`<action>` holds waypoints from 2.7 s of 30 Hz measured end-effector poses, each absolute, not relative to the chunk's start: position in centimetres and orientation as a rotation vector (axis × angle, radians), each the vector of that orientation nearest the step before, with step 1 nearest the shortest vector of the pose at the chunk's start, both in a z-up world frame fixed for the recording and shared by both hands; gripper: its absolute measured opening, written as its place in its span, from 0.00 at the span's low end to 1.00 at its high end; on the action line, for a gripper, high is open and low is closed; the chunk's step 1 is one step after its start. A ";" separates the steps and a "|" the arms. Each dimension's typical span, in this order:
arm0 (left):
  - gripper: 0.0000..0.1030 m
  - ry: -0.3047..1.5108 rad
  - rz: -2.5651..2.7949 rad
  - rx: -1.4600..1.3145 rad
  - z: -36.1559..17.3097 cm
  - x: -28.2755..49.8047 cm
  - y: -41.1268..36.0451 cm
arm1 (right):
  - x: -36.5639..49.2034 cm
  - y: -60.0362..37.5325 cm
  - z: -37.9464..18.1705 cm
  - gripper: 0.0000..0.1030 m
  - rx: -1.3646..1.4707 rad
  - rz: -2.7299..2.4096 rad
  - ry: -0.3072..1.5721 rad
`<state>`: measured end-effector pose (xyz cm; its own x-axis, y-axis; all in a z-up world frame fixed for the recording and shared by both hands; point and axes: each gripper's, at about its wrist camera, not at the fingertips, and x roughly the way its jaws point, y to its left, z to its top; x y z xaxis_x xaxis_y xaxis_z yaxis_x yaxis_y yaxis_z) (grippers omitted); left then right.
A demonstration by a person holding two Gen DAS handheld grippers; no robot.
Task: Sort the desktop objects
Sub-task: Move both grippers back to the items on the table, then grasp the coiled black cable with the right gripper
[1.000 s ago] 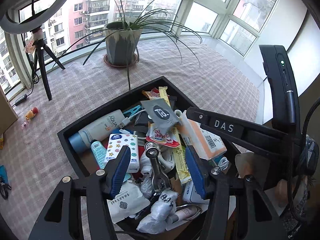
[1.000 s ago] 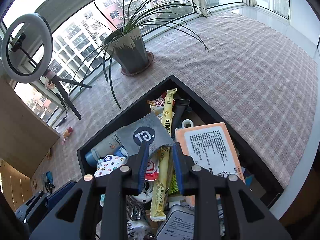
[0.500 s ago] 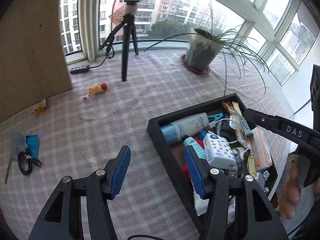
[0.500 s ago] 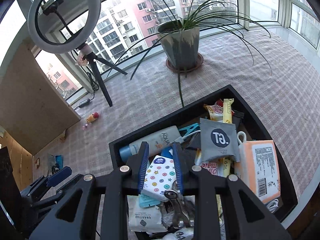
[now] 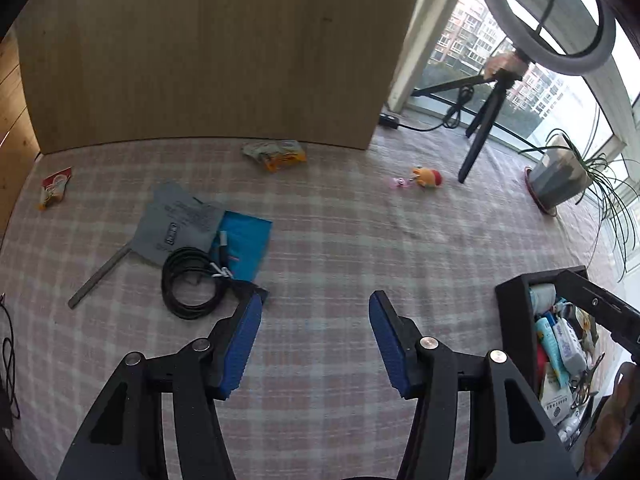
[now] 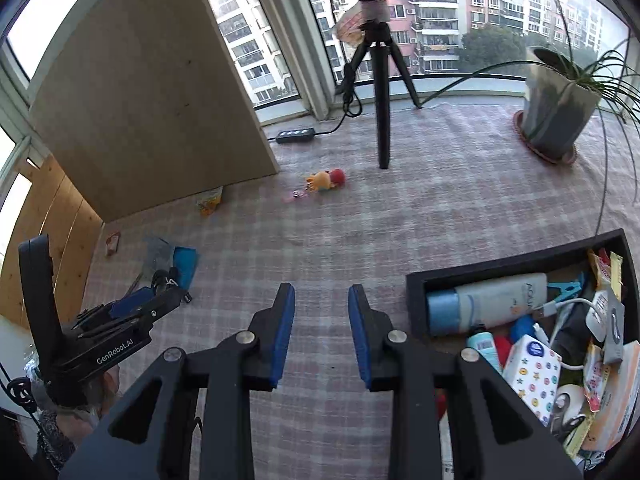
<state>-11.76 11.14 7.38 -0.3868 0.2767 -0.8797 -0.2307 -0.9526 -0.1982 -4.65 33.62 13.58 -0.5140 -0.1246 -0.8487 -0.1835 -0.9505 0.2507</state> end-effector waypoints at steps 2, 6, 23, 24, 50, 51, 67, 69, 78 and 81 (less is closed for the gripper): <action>0.52 -0.098 2.416 -1.549 6.7 -12.4 9.3 | -6.1 31.6 12.9 0.27 -1.586 2.687 0.453; 0.52 -0.178 2.443 -1.592 5.8 -13.5 6.1 | -8.4 27.9 11.7 0.27 -1.671 2.726 0.413; 0.53 0.014 2.340 -1.604 1.3 -16.1 3.6 | -14.1 18.4 6.3 0.27 -1.947 2.765 0.249; 0.53 0.033 2.334 -1.600 1.1 -16.2 3.7 | -14.4 18.1 6.0 0.27 -1.961 2.760 0.252; 0.39 0.171 2.205 -1.474 0.2 -15.9 3.9 | -16.8 15.9 1.9 0.22 -2.171 2.722 0.320; 0.39 0.166 2.203 -1.473 0.1 -15.7 4.1 | -16.5 16.2 1.8 0.21 -2.173 2.720 0.335; 0.39 0.123 2.236 -1.482 0.3 -13.6 3.2 | -15.4 16.8 2.9 0.24 -2.148 2.733 0.405; 0.47 0.114 2.226 -1.475 0.3 -13.2 3.2 | -15.8 16.0 2.8 0.24 -2.153 2.731 0.363; 0.48 0.100 2.194 -1.429 0.2 -12.8 4.4 | -16.8 14.0 1.9 0.19 -2.174 2.695 0.276; 0.47 0.083 2.190 -1.426 0.3 -12.7 4.5 | -16.6 14.3 1.9 0.18 -2.169 2.681 0.306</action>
